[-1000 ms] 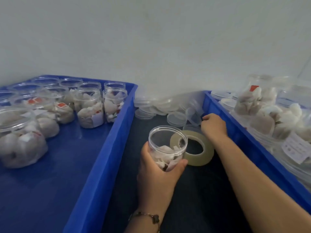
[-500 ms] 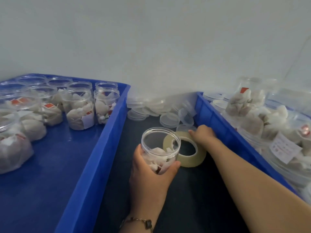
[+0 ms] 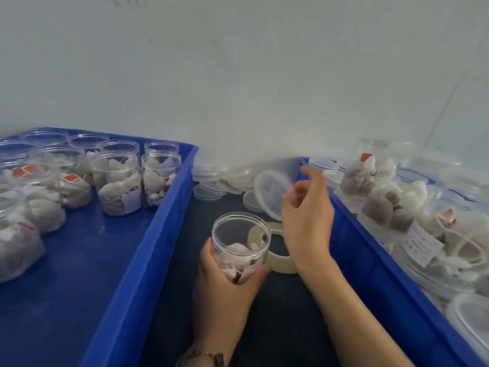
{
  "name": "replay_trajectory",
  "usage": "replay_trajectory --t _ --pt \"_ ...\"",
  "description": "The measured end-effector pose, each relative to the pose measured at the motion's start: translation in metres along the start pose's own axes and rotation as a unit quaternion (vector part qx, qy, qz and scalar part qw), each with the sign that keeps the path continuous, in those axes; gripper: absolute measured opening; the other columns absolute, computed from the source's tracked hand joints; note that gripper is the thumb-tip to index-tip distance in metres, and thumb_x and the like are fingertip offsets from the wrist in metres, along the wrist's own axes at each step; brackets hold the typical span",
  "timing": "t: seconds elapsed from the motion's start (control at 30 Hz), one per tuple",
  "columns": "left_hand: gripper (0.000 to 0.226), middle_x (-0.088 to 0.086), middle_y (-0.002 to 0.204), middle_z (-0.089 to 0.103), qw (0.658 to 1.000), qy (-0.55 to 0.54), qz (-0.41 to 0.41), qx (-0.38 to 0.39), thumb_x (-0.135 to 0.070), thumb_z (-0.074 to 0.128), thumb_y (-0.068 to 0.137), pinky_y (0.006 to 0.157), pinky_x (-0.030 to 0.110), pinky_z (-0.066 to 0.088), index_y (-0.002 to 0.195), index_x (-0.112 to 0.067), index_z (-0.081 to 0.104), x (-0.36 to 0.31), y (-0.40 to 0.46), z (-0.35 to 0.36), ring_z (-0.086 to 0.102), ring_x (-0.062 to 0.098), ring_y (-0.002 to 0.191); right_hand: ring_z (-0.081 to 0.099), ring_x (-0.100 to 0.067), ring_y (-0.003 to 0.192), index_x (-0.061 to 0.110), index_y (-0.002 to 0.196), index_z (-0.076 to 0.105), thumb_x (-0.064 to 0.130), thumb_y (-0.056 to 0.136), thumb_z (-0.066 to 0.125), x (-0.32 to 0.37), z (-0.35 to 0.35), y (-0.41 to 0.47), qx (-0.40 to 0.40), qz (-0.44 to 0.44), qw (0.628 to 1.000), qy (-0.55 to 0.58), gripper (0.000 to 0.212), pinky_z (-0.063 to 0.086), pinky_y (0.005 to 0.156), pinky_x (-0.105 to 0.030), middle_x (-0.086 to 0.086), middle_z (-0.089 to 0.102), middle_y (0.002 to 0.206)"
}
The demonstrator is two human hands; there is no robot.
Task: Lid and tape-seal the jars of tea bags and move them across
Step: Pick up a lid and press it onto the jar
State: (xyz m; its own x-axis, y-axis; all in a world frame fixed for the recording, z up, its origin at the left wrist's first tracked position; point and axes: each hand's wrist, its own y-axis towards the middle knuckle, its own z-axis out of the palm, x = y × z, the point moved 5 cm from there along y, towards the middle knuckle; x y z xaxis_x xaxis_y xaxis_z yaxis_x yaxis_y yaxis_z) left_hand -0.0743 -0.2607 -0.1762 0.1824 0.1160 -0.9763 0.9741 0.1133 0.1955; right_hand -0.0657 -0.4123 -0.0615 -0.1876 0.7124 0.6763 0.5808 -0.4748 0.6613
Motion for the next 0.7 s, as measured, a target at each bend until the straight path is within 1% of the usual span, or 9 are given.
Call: replay_trajectory --t 0.07,0.13,0.23,0.33,0.4,0.53,0.6,0.63,0.7 --pt "0.106 -0.024 0.116 0.05 1.0 0.006 -0.005 -0.004 -0.067 0.076 0.041 0.078 0.02 0.041 0.132 -0.041 0.028 0.0 0.001 -0.001 0.052 0.001 0.105 0.053 -0.013 0.086 0.017 0.112 0.065 0.0 0.087 0.059 0.022 0.003 -0.021 0.049 -0.091 0.994 -0.026 0.03 0.04 0.071 -0.013 0.009 0.05 0.095" --pt "0.106 -0.028 0.106 0.045 1.0 0.019 -0.005 -0.002 -0.068 0.072 0.04 0.067 0.01 0.035 0.132 -0.042 0.027 -0.002 0.002 -0.001 0.048 -0.003 0.095 0.053 -0.014 0.085 0.012 0.103 0.07 -0.001 0.083 0.065 0.036 -0.002 -0.036 0.089 -0.15 0.984 -0.038 0.024 0.038 0.071 -0.012 0.006 0.051 0.094" --pt "0.103 -0.029 0.109 0.043 0.999 0.03 -0.005 0.011 -0.071 0.066 0.04 0.064 0.008 0.032 0.131 -0.046 0.024 0.0 0.002 -0.001 0.049 -0.004 0.094 0.05 -0.001 0.094 0.027 0.108 0.062 0.022 0.085 0.065 0.041 0.0 -0.048 0.219 -0.151 0.961 -0.072 0.023 0.042 0.074 -0.014 0.019 0.052 0.103" --pt "0.097 -0.034 0.102 0.041 0.999 0.037 0.008 0.014 -0.067 0.07 0.045 0.063 0.006 0.031 0.128 -0.05 0.022 -0.002 0.002 -0.003 0.046 -0.014 0.089 0.042 0.01 0.1 0.035 0.106 0.055 0.051 0.081 0.052 0.04 0.001 -0.052 0.3 -0.14 0.941 -0.072 0.03 0.04 0.084 -0.016 0.03 0.044 0.106" --pt "0.096 -0.031 0.103 0.041 0.998 0.051 0.007 0.02 -0.067 0.069 0.046 0.062 0.006 0.03 0.127 -0.048 0.022 -0.003 0.003 -0.001 0.046 -0.014 0.087 0.045 0.01 0.103 0.038 0.104 0.054 0.059 0.076 0.049 0.04 0.004 -0.049 0.335 -0.125 0.933 -0.052 0.036 0.04 0.086 -0.016 0.031 0.049 0.107" --pt "0.097 -0.02 0.114 0.049 0.998 0.055 -0.004 0.012 -0.059 0.073 0.048 0.065 0.013 0.038 0.132 -0.039 0.029 -0.003 0.003 0.0 0.054 0.002 0.098 0.043 0.006 0.107 0.041 0.1 0.055 0.06 0.074 0.055 0.048 0.017 -0.04 0.336 -0.144 0.927 -0.081 0.033 0.037 0.085 -0.016 0.027 0.049 0.11" --pt "0.094 -0.012 0.122 0.051 0.999 0.038 0.026 0.024 -0.043 0.078 0.057 0.075 0.016 0.039 0.138 -0.031 0.03 -0.002 0.0 0.0 0.053 0.007 0.103 0.031 -0.001 0.126 0.04 0.116 0.054 0.056 0.081 0.056 0.052 0.028 -0.038 0.366 -0.162 0.91 -0.11 0.038 0.026 0.098 -0.018 0.02 0.042 0.133" --pt "0.092 -0.008 0.126 0.052 0.999 0.026 0.035 0.029 -0.038 0.078 0.06 0.081 0.019 0.04 0.139 -0.028 0.032 -0.002 -0.001 -0.001 0.054 0.01 0.108 0.026 -0.004 0.132 0.044 0.129 0.045 0.055 0.085 0.052 0.052 0.033 -0.038 0.395 -0.161 0.895 -0.129 0.046 0.024 0.102 -0.022 0.017 0.037 0.143" --pt "0.09 -0.004 0.126 0.054 0.999 0.019 0.037 0.034 -0.038 0.076 0.059 0.085 0.023 0.041 0.137 -0.025 0.034 -0.002 0.0 -0.001 0.055 0.014 0.111 0.029 -0.008 0.134 0.053 0.139 0.029 0.058 0.089 0.042 0.049 0.041 -0.039 0.445 -0.15 0.865 -0.176 0.052 0.03 0.103 -0.033 0.018 0.035 0.146"
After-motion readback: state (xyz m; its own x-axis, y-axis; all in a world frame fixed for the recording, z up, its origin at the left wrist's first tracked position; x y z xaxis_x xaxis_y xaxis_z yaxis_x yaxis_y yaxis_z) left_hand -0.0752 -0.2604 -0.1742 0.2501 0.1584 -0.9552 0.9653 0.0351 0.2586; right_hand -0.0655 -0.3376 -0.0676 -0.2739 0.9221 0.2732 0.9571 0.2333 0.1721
